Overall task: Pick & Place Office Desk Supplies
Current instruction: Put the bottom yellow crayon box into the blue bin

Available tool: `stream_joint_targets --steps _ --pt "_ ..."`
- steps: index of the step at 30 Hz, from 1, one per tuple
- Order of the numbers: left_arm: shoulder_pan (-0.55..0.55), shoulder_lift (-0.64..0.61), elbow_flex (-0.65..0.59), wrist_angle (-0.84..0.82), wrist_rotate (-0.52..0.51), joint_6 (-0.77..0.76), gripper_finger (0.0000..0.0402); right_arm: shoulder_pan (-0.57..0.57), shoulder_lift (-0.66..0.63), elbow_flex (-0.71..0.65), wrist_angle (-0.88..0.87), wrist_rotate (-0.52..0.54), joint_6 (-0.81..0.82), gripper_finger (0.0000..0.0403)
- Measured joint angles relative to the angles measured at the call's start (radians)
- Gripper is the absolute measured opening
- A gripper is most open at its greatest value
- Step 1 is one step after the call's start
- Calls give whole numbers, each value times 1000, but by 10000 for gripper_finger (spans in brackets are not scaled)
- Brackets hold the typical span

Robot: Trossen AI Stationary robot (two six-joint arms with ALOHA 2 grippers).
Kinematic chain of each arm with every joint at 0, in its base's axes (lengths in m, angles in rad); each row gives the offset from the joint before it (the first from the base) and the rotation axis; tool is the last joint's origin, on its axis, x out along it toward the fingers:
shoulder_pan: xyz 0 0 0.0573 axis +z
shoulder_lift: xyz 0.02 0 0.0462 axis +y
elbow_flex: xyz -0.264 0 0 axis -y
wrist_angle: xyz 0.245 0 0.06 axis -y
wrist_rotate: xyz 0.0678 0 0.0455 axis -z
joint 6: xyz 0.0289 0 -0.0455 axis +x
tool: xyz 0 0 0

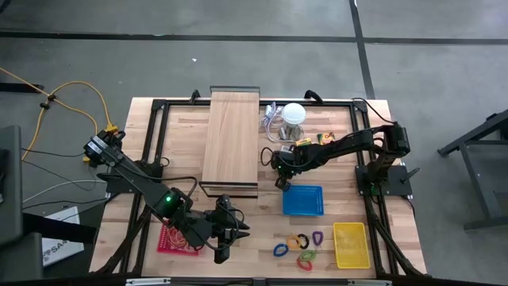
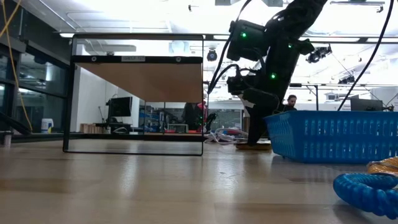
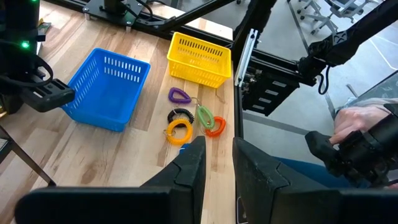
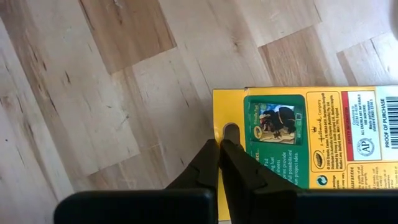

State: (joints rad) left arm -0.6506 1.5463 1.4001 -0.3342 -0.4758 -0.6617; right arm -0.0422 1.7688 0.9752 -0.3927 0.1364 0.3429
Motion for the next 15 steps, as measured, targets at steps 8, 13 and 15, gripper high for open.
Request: stream_joint_targets --steps 8,13,15 --pt "0 0 0 0 0 0 77 3 -44 1 -7 40 -34 3" --pt "0 0 0 0 0 0 77 3 -80 1 -41 45 -33 3" --pt "0 0 0 1 0 0 77 3 -100 1 -58 48 -34 3"
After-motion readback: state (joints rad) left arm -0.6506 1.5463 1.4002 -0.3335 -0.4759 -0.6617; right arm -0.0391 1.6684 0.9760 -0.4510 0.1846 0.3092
